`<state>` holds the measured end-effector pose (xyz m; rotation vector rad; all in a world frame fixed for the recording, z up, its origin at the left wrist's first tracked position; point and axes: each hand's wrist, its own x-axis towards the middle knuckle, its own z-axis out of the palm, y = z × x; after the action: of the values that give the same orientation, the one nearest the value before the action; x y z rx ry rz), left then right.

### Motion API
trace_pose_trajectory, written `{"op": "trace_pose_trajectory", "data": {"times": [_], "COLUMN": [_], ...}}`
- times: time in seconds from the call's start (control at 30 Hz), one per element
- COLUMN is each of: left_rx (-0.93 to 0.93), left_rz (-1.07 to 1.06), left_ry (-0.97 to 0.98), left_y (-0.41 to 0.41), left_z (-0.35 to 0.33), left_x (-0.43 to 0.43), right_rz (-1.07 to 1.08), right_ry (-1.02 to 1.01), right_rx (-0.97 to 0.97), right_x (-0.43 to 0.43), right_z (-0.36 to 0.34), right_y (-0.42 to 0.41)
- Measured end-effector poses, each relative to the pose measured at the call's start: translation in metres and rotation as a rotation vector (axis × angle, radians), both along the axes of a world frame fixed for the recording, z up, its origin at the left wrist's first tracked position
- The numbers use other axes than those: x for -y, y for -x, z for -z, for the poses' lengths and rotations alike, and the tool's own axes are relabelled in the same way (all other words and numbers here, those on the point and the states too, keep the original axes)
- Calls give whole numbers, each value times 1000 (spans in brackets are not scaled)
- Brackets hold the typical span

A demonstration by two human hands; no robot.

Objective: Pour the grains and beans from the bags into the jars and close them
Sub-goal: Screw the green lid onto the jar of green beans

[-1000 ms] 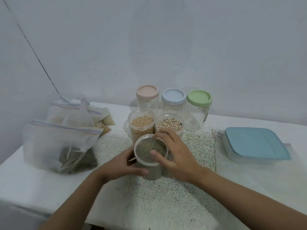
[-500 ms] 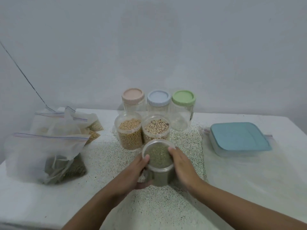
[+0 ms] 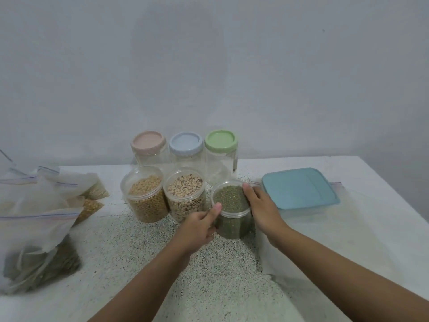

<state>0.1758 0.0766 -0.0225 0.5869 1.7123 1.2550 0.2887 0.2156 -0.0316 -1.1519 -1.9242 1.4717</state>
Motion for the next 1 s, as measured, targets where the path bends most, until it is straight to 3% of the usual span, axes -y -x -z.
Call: {"op": "trace_pose_trajectory", "data": {"times": [0.33, 0.7, 0.77, 0.87, 1.0], "left_rx": [246, 278, 237, -36, -418], "left_rz": [-175, -119, -42, 154, 73], "left_ry": [-58, -27, 10, 75, -53], "left_y": [-5, 9, 15, 24, 43], "left_z": [-2, -11, -19, -44, -81], "left_x": [-31, -30, -24, -10, -9], "right_rz": [70, 33, 6, -46, -52], "right_ry": [3, 104, 195, 197, 44], "right_rx": [-12, -4, -30, -52, -29], "right_x": [-22, -31, -33, -31, -41], "right_z": [-1, -8, -13, -25, -45], "right_y": [31, 32, 26, 23, 32]}}
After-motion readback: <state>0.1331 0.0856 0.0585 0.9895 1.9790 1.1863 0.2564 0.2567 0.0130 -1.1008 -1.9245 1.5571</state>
